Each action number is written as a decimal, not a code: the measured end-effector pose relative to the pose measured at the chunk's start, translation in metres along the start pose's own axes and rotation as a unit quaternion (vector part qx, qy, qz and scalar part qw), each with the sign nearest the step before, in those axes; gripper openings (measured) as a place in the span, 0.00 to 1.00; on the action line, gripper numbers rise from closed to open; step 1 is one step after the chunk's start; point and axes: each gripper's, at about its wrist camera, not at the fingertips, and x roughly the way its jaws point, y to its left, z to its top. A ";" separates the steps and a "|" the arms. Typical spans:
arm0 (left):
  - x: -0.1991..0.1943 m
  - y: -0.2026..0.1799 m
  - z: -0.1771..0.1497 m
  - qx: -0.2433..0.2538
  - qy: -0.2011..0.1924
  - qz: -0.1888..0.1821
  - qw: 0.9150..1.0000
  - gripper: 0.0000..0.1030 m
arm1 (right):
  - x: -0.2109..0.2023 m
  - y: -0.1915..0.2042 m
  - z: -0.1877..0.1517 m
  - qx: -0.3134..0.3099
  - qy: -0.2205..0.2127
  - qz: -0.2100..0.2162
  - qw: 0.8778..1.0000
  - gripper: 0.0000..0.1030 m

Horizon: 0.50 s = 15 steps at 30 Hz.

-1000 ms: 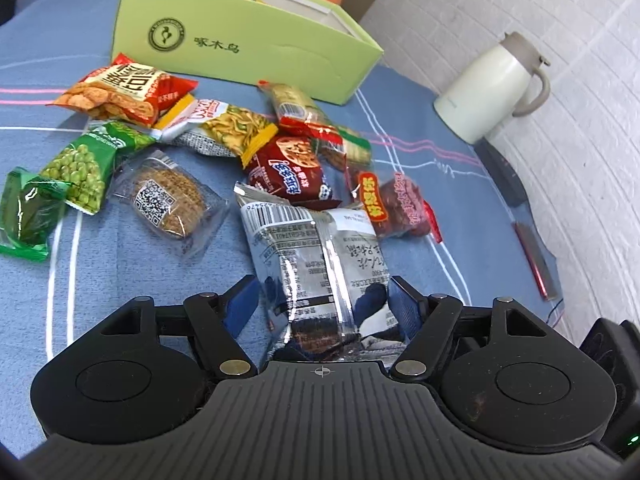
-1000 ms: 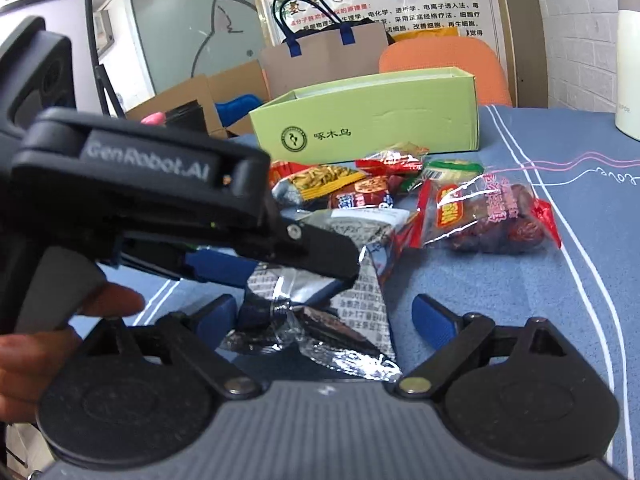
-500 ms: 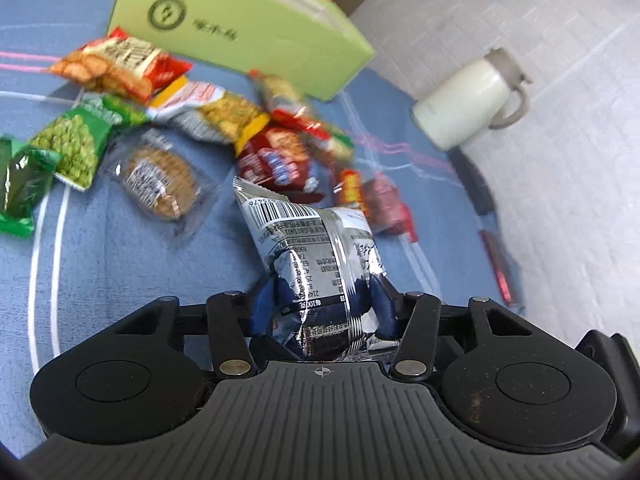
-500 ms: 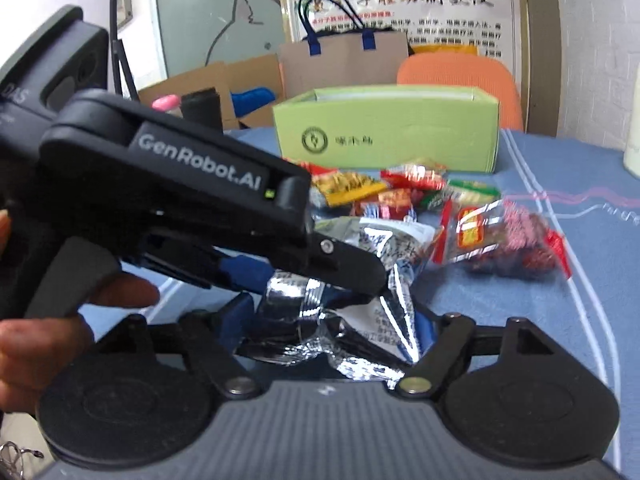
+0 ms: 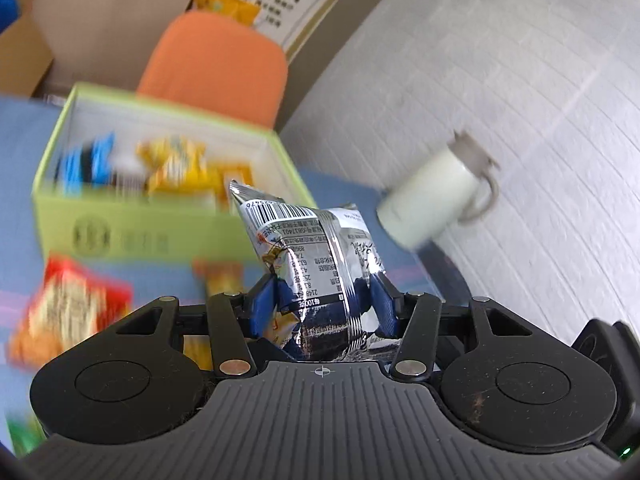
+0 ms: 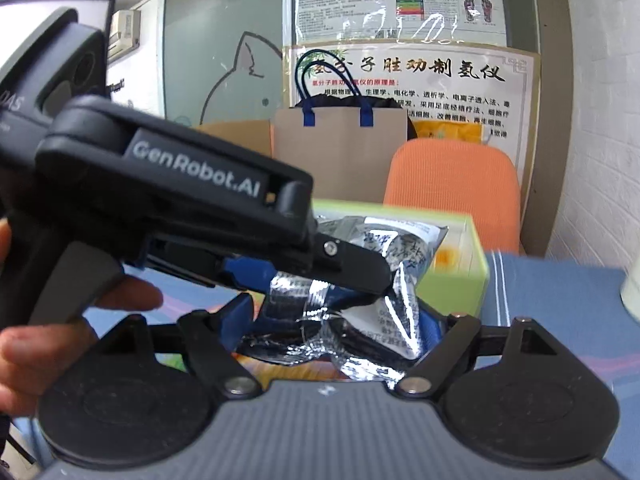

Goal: Organize snacks
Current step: 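Carry the silver foil bag with the left gripper into the box, release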

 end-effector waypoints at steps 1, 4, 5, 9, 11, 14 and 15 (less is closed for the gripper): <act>0.006 0.004 0.014 0.000 -0.005 0.004 1.000 0.33 | 0.014 -0.004 0.012 -0.006 0.001 0.002 1.000 0.81; 0.019 0.023 0.053 -0.004 -0.013 0.021 1.000 0.33 | 0.055 -0.010 0.037 -0.023 0.005 0.013 1.000 0.81; 0.023 0.031 0.064 -0.001 -0.014 0.033 0.999 0.32 | 0.072 -0.011 0.043 -0.027 0.011 0.020 0.999 0.81; 0.039 0.064 0.090 -0.002 -0.011 0.084 0.996 0.33 | 0.129 -0.003 0.053 -0.032 0.032 0.041 0.998 0.81; 0.046 0.083 0.093 -0.010 -0.008 0.101 0.995 0.33 | 0.151 0.002 0.051 -0.041 0.042 0.047 0.997 0.82; 0.058 0.104 0.098 -0.005 -0.026 0.153 0.988 0.47 | 0.166 0.005 0.046 -0.062 0.056 0.030 0.996 0.89; 0.057 0.109 0.099 -0.004 -0.028 0.175 0.984 0.50 | 0.162 0.003 0.045 -0.067 0.054 0.016 0.996 0.89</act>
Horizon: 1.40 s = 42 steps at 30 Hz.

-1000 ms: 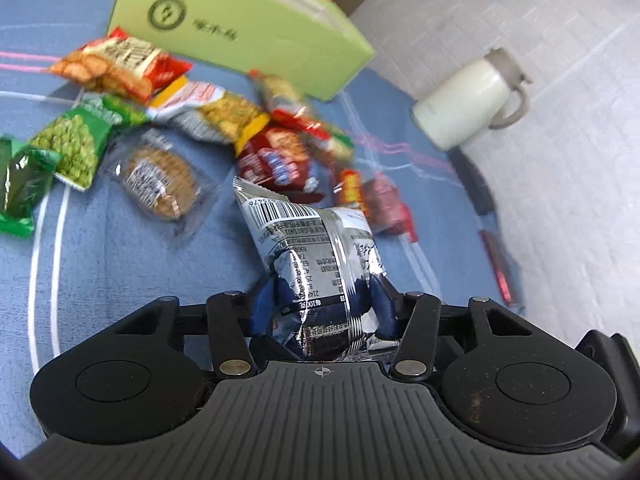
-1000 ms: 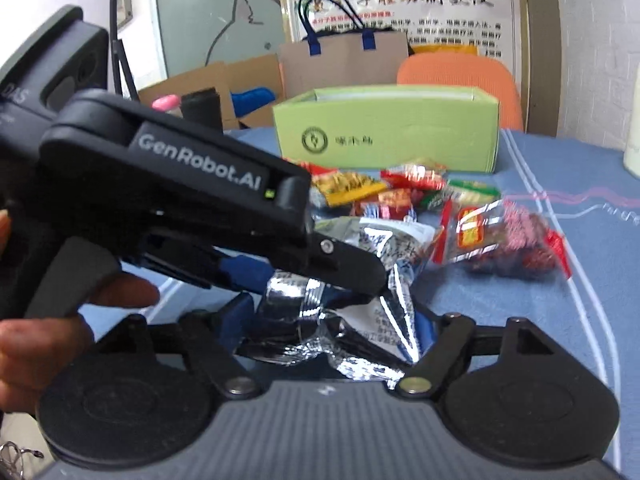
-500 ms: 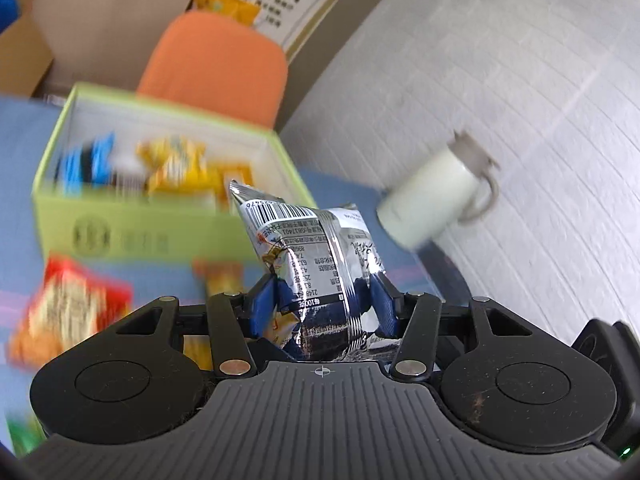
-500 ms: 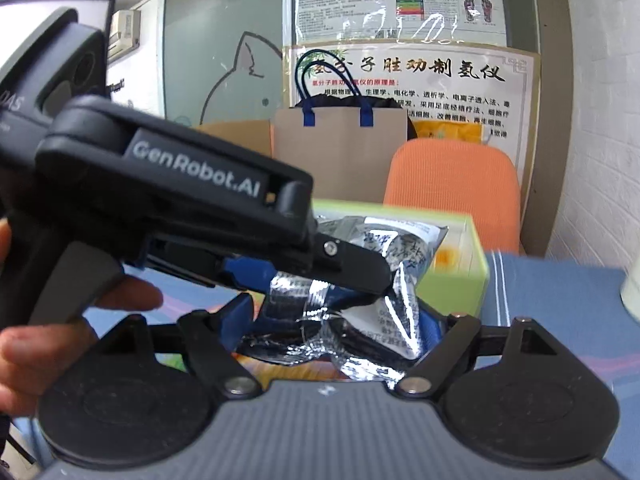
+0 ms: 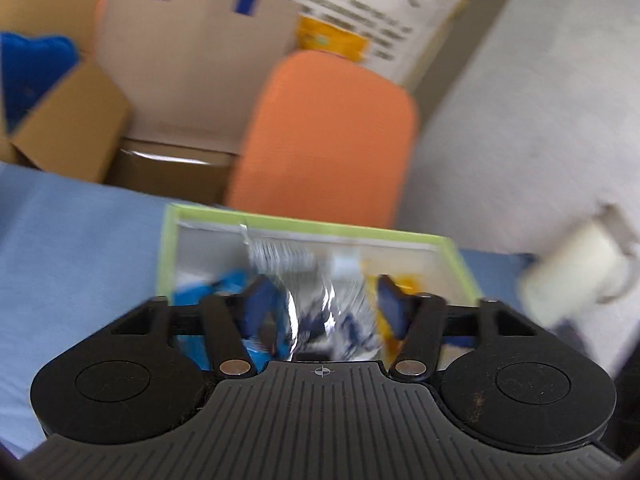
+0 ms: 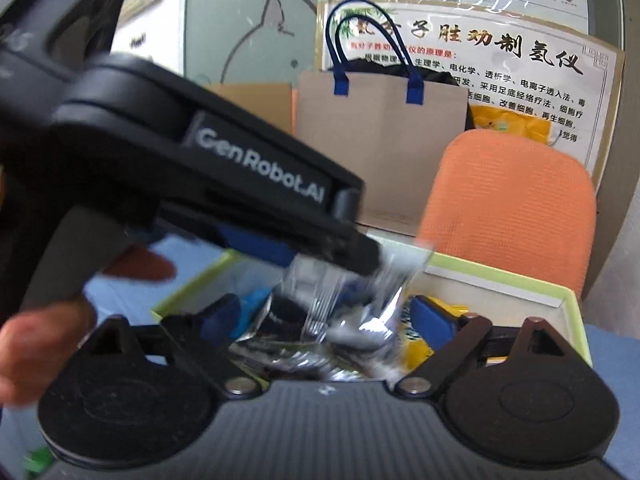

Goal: Organize snacks
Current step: 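Carry the silver foil bag with the left gripper into the box, release, then lower the left gripper onto the dark green snack pack and close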

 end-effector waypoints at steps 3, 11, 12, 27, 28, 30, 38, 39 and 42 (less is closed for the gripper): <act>-0.015 0.013 -0.007 -0.009 -0.020 -0.005 1.000 0.53 | -0.037 -0.012 -0.009 0.013 -0.027 -0.012 0.999 0.90; -0.075 0.022 -0.069 -0.009 -0.027 -0.041 0.999 0.63 | -0.128 -0.007 -0.078 0.089 -0.021 -0.014 0.996 0.90; -0.081 0.024 -0.081 -0.010 -0.021 -0.043 0.999 0.63 | -0.133 -0.001 -0.087 0.097 -0.017 -0.015 0.995 0.90; -0.177 0.117 -0.199 -0.130 -0.018 0.018 0.991 0.63 | -0.166 0.154 -0.132 0.081 0.022 0.156 0.984 0.90; -0.176 0.123 -0.202 -0.137 -0.013 0.011 0.990 0.62 | -0.162 0.162 -0.131 0.076 0.025 0.172 0.982 0.90; -0.174 0.128 -0.206 -0.138 0.001 -0.003 0.990 0.58 | -0.152 0.177 -0.130 0.065 0.037 0.178 0.981 0.90; -0.168 0.124 -0.210 -0.068 0.051 -0.059 0.995 0.45 | -0.123 0.201 -0.123 0.022 0.058 0.129 0.990 0.90; -0.168 0.122 -0.210 -0.059 0.053 -0.061 0.995 0.45 | -0.121 0.201 -0.123 0.018 0.059 0.129 0.990 0.90; -0.165 0.121 -0.208 -0.046 0.060 -0.070 0.995 0.40 | -0.111 0.206 -0.122 0.013 0.063 0.127 0.990 0.89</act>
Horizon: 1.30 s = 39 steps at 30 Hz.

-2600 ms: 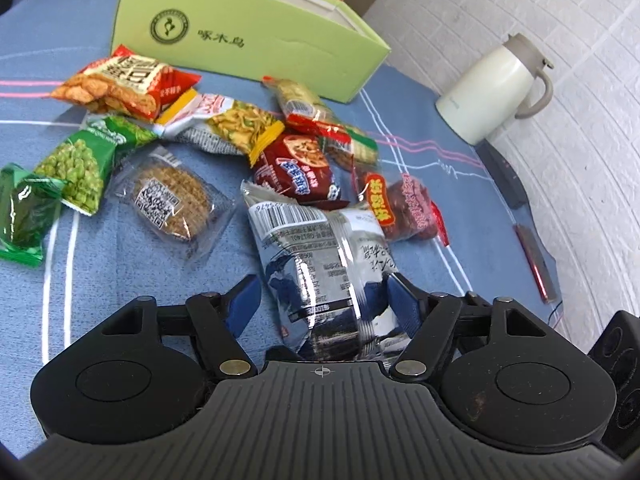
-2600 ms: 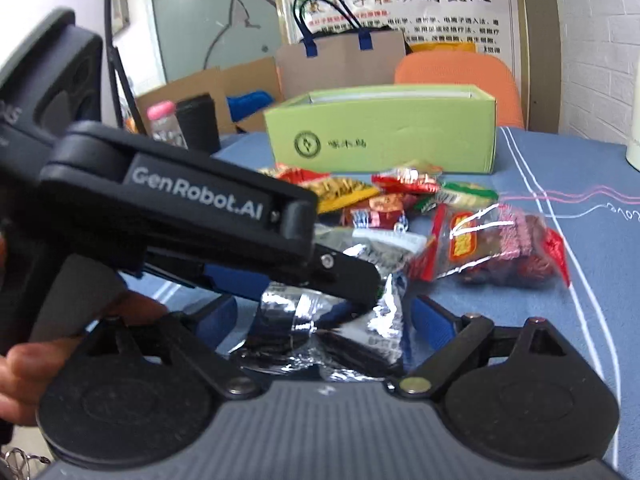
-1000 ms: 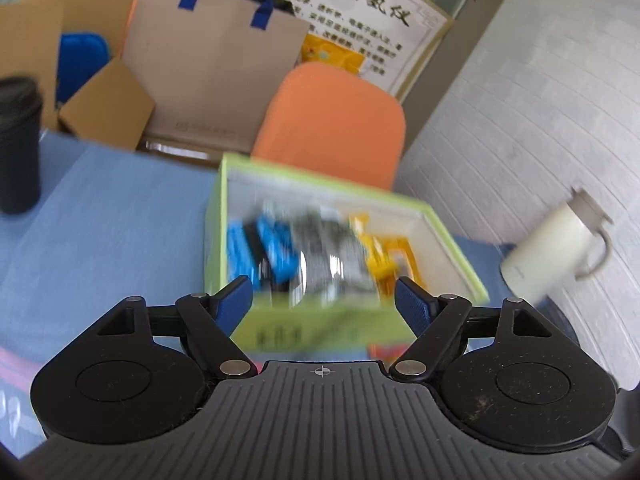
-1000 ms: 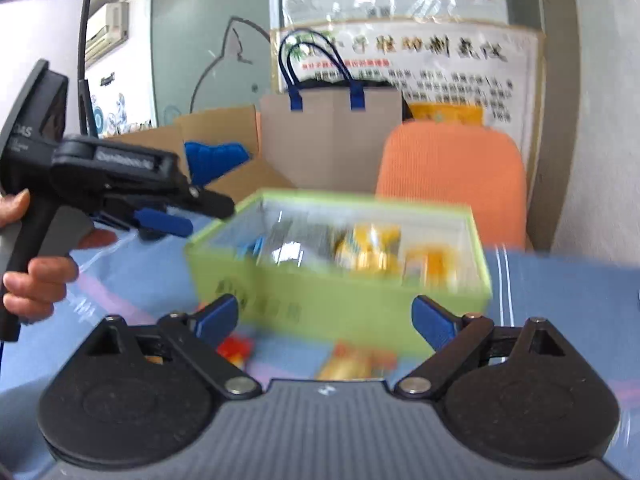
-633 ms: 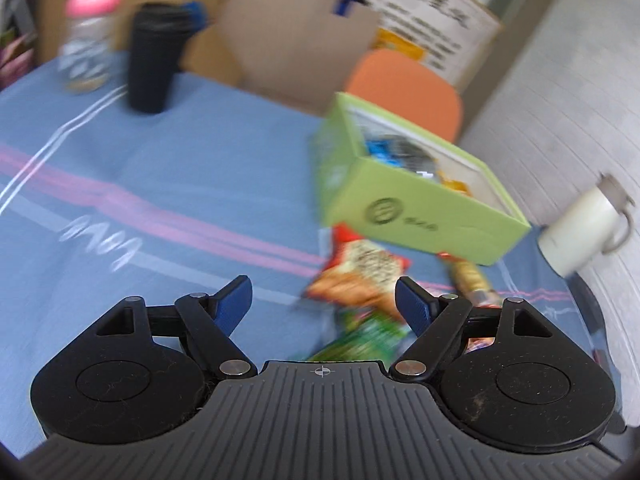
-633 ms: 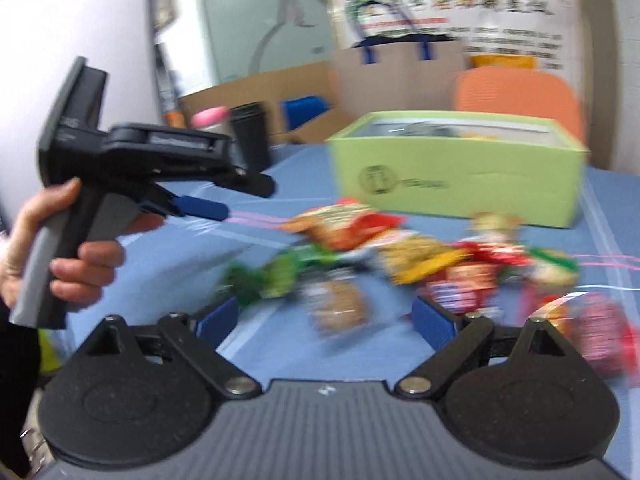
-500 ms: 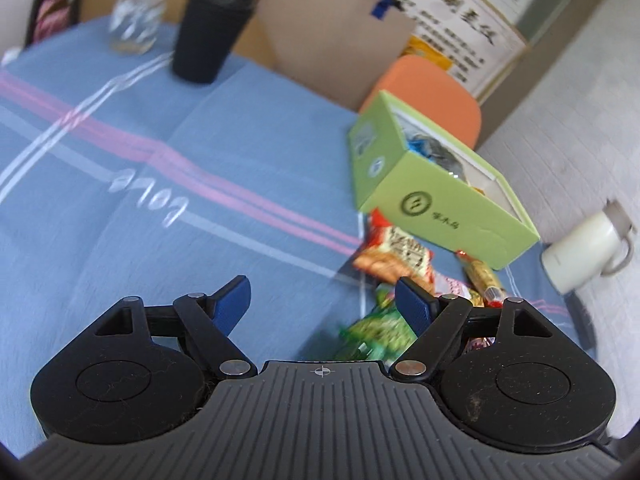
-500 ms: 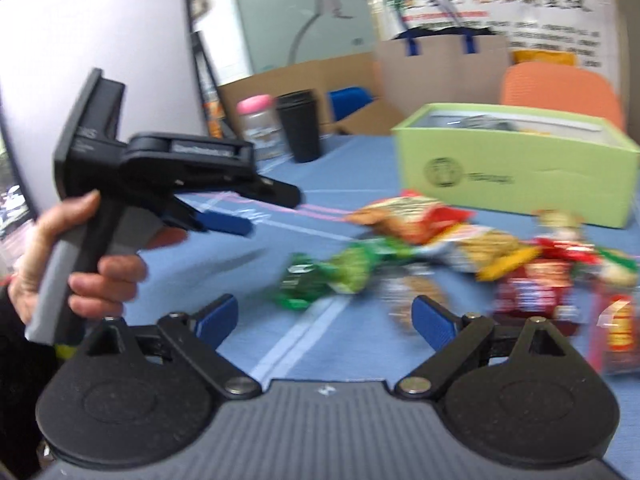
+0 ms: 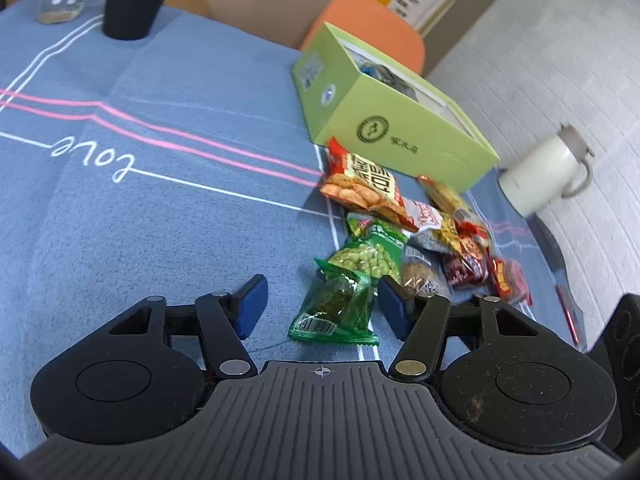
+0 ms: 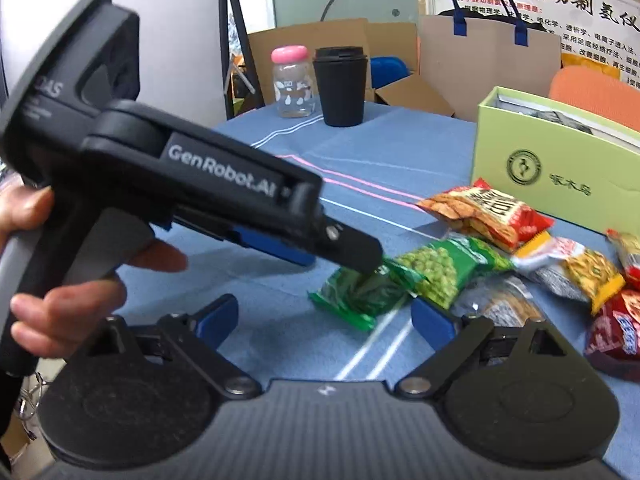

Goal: Organize snacks
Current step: 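Lower the left gripper onto the dark green snack pack and close, then carry the dark green pack with the left gripper into the box, release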

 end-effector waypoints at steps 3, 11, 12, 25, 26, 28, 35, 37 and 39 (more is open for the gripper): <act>0.007 -0.003 0.002 0.008 0.007 -0.005 1.000 0.38 | 0.008 0.002 -0.002 -0.005 0.005 -0.009 1.000 0.85; 0.007 -0.010 -0.006 0.022 0.014 -0.010 1.000 0.09 | 0.002 -0.003 0.000 0.014 -0.011 -0.008 1.000 0.58; 0.004 -0.013 -0.007 0.020 0.009 -0.013 1.000 0.09 | -0.003 -0.003 0.001 0.017 -0.018 -0.007 1.000 0.58; 0.045 -0.112 0.086 0.051 -0.027 -0.068 0.996 0.09 | -0.064 -0.095 0.055 -0.007 -0.099 -0.103 0.990 0.59; 0.057 -0.124 0.101 0.056 -0.029 -0.072 0.995 0.09 | -0.066 -0.110 0.063 -0.010 -0.102 -0.113 0.988 0.59; 0.080 -0.149 0.128 0.074 -0.034 -0.078 0.994 0.09 | -0.068 -0.143 0.078 -0.012 -0.106 -0.133 0.985 0.60; 0.174 -0.189 0.188 0.101 -0.021 -0.038 0.994 0.18 | -0.040 -0.244 0.100 0.022 -0.080 -0.139 0.987 0.66; 0.189 -0.185 0.194 0.096 -0.017 -0.018 0.995 0.29 | -0.042 -0.258 0.097 0.029 -0.077 -0.149 0.985 0.71; 0.189 -0.181 0.193 0.091 -0.018 -0.010 0.996 0.29 | -0.063 -0.262 0.087 0.026 -0.099 -0.157 0.982 0.74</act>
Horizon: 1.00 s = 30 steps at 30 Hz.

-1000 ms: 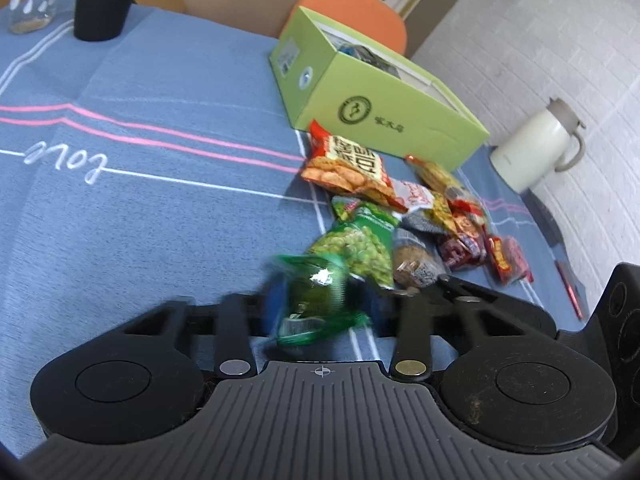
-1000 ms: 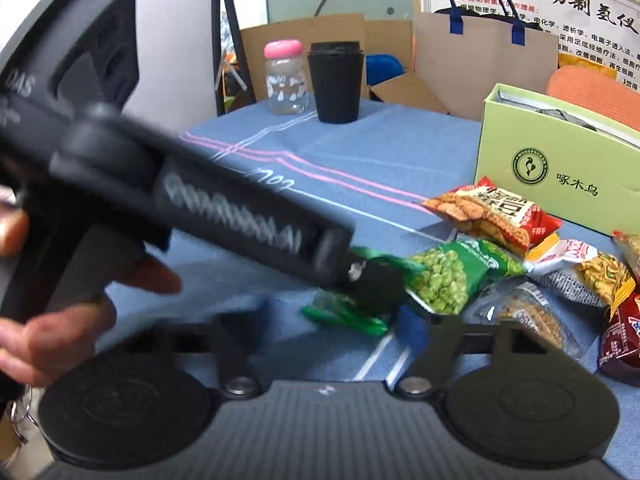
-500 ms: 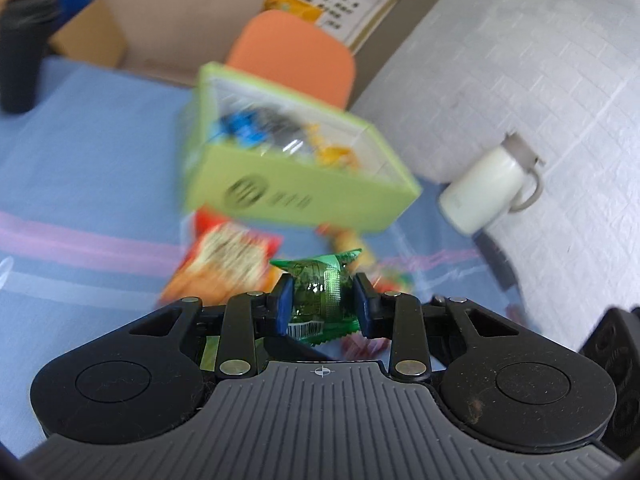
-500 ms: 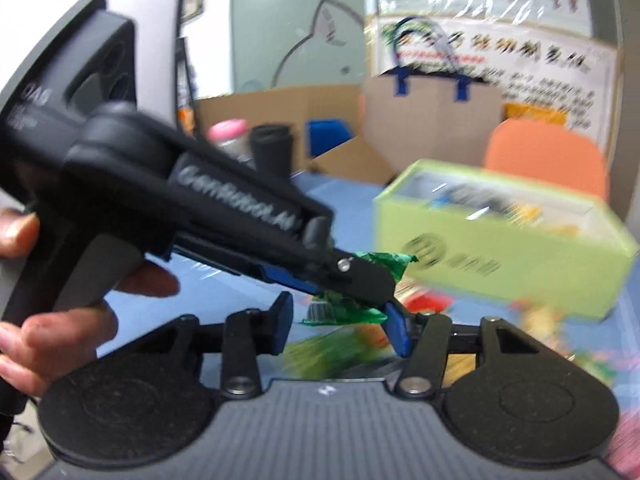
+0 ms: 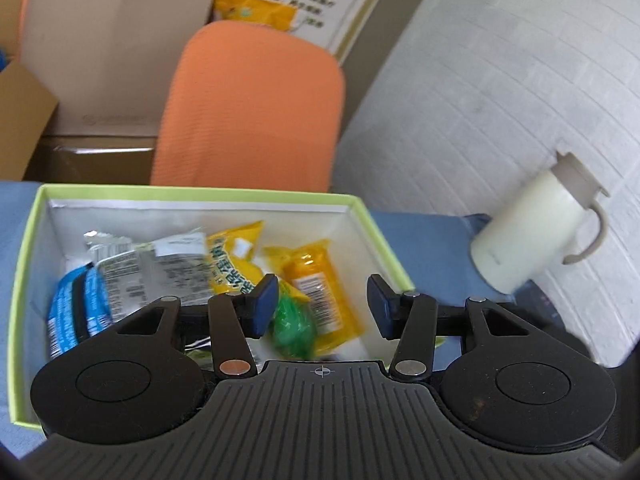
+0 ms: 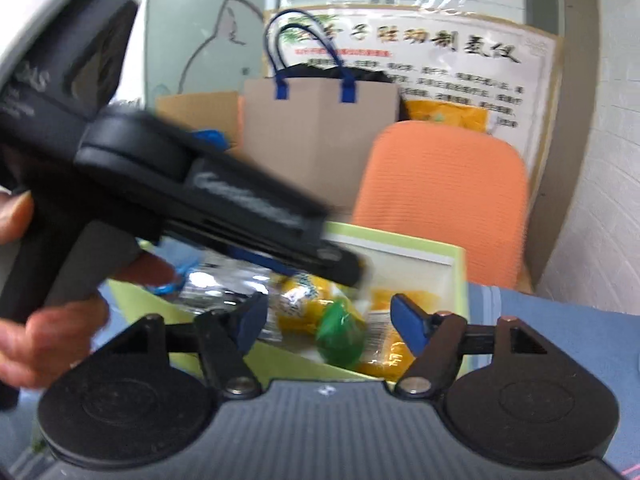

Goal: Organize snacks
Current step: 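Carry the dark green pack with the left gripper into the box, release, then lower the left gripper onto the red-labelled clear bag of dates, close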

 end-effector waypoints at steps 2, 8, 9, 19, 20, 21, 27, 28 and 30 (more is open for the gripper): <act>-0.014 0.000 -0.010 0.005 -0.009 -0.005 1.000 0.35 | -0.031 -0.009 -0.014 0.005 -0.025 -0.012 1.000 0.86; -0.055 -0.015 -0.070 0.037 -0.008 -0.031 0.999 0.44 | -0.086 -0.030 -0.088 0.066 0.039 0.007 0.997 0.91; -0.057 -0.019 -0.083 0.040 -0.003 -0.031 0.999 0.44 | -0.089 -0.028 -0.099 0.066 0.052 0.007 0.996 0.91; -0.090 -0.026 -0.173 -0.014 0.051 -0.036 0.998 0.46 | -0.118 0.003 -0.146 0.111 0.098 0.061 0.987 0.91; -0.095 -0.025 -0.180 -0.019 0.052 -0.034 0.998 0.47 | -0.128 0.011 -0.152 0.115 0.099 0.063 0.986 0.91; -0.100 -0.025 -0.188 -0.024 0.054 -0.034 0.998 0.47 | -0.136 0.018 -0.158 0.123 0.099 0.066 0.985 0.91; -0.097 -0.040 -0.215 -0.033 0.084 -0.051 0.995 0.47 | -0.169 0.054 -0.180 0.162 0.078 0.104 0.978 0.91; -0.096 -0.044 -0.217 -0.031 0.086 -0.052 0.994 0.47 | -0.171 0.056 -0.179 0.167 0.075 0.103 0.978 0.91; -0.098 -0.051 -0.219 -0.027 0.085 -0.052 0.995 0.48 | -0.177 0.058 -0.177 0.167 0.064 0.072 0.981 0.91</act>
